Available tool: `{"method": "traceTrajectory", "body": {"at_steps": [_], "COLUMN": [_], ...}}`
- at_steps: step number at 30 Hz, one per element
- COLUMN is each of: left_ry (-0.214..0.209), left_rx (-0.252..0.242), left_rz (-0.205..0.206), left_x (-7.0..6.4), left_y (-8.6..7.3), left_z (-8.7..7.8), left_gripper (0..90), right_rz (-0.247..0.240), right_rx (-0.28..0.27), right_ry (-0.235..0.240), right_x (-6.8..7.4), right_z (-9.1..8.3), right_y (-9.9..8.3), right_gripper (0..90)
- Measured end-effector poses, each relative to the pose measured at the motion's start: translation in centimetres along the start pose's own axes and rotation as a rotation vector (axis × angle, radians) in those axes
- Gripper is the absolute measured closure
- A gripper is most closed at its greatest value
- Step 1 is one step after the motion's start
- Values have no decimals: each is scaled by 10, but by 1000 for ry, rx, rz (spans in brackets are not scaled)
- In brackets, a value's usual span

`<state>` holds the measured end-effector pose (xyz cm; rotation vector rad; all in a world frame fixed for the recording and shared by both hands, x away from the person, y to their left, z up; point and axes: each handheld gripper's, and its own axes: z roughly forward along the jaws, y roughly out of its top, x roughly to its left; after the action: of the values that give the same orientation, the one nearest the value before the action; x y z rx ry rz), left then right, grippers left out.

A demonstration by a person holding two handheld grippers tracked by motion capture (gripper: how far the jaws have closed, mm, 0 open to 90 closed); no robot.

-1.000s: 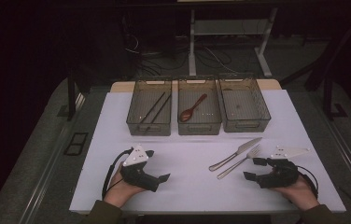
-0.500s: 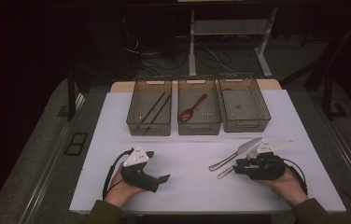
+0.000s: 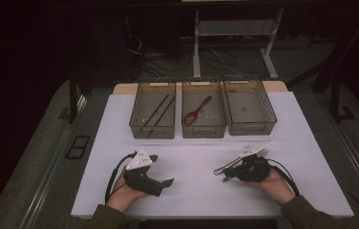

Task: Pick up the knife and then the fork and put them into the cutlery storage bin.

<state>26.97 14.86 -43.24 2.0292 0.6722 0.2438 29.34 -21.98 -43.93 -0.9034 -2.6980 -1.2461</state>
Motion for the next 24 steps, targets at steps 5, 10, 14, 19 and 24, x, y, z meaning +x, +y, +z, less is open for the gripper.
{"method": "traceTrajectory", "body": {"at_steps": [5,10,14,19,24], "left_ry": [-6,-9,-13,-15,-18], "left_rx": [6,6,10,9,9], "left_rz": [1,-2,0,0,3], "left_x": [0,-1,-1,0,-1], "left_y": [0,-1,-1,-1,-1], "left_z": [1,2,2,2,3], "left_gripper": [0,0,0,0,0], "right_rz": [-23,-37,-37,-36,-47], "right_rx": [45,73,79,89,101], "right_ry": [2,-9,-11,-26,-37], "right_x": [4,6,7,7,9], "right_z": [12,15,16,18,18], "right_y": [3,3,3,3,4], "right_gripper": [889,890,890,890,891]}}
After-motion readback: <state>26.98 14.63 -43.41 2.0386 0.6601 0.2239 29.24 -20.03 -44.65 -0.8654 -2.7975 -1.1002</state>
